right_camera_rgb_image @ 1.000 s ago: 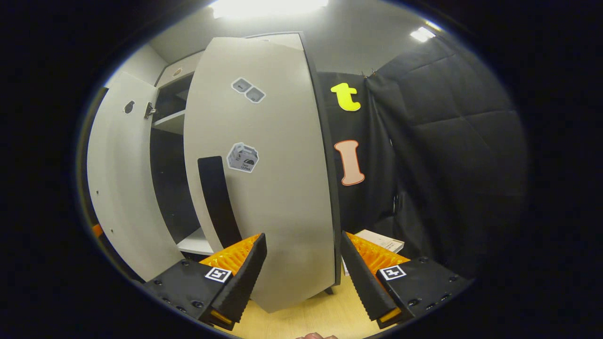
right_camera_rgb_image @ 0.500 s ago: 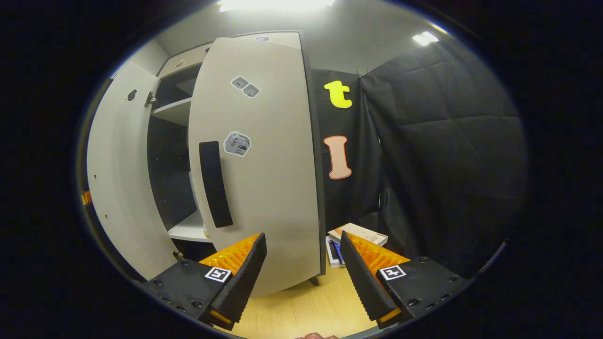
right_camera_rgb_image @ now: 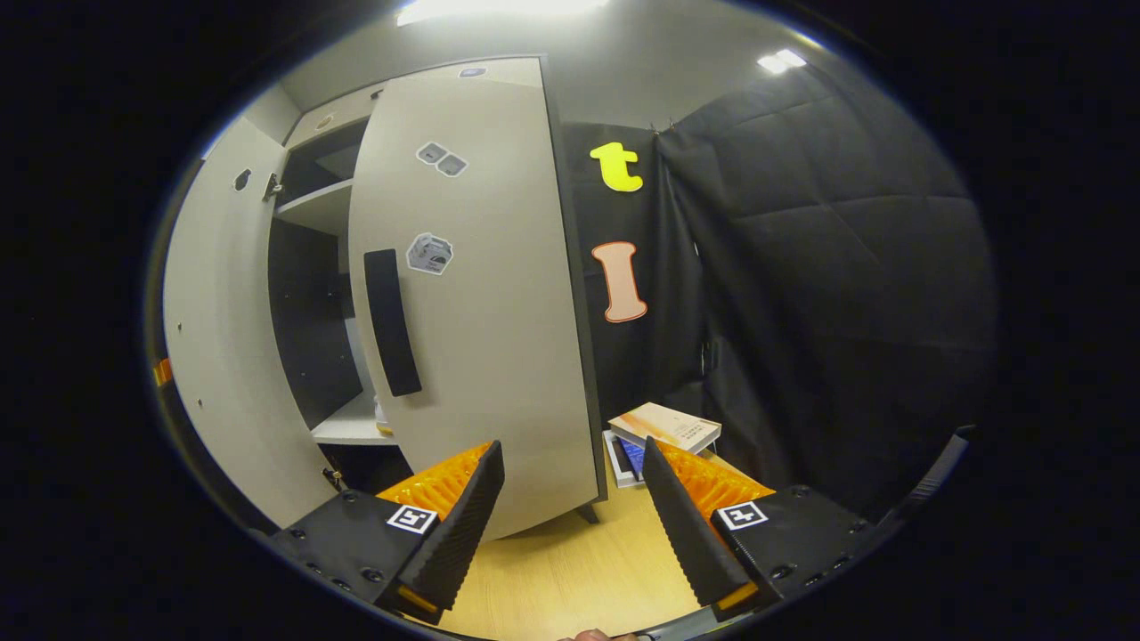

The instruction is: Grab one shoe with the right hand and put it into the shoe cabinet, grab the other shoe with the left hand and put it into the shoe cabinet; then close the right door with the right hand and the left door with the left hand.

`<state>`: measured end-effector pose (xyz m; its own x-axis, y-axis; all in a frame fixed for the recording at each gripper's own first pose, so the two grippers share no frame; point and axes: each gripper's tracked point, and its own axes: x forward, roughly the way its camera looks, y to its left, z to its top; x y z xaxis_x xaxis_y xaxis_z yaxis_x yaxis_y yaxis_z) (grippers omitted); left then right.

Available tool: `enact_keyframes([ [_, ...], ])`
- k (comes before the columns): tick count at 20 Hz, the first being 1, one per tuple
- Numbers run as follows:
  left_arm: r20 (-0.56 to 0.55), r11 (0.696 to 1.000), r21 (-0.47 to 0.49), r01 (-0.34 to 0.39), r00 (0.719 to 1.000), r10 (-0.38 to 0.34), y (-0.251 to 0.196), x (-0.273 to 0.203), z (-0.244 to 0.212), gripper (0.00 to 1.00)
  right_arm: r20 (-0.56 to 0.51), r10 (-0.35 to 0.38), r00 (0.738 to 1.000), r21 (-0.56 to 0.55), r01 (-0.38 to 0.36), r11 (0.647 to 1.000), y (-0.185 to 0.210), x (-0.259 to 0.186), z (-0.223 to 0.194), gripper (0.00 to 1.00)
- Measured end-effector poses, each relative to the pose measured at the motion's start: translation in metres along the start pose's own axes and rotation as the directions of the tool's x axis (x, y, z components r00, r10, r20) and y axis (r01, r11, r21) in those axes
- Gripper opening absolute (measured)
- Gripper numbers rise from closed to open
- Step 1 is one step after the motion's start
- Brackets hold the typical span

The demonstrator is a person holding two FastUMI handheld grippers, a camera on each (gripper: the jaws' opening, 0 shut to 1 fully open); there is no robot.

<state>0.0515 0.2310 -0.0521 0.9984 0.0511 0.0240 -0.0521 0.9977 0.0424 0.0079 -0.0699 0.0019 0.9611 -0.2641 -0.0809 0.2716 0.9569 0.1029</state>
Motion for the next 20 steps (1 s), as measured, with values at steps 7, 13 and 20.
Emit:
enact_keyframes([
  [7, 0.025, 0.998, -0.006, 0.060, 0.998, -0.060, -0.067, 0.007, -0.001, 0.93, 0.005, -0.039, 0.999, 0.026, 0.039, 0.999, -0.022, -0.007, -0.009, 0.98],
  [13, 0.047, 1.000, 0.021, -0.014, 0.999, 0.013, -0.092, 0.046, -0.005, 0.92, -0.054, -0.104, 0.993, 0.044, 0.106, 0.993, -0.055, -0.013, -0.031, 0.98],
  [20, -0.046, 0.997, -0.040, 0.063, 0.997, -0.065, -0.186, 0.109, -0.046, 0.91, -0.096, -0.139, 0.986, 0.031, 0.143, 0.989, -0.096, -0.002, -0.027, 0.98],
])
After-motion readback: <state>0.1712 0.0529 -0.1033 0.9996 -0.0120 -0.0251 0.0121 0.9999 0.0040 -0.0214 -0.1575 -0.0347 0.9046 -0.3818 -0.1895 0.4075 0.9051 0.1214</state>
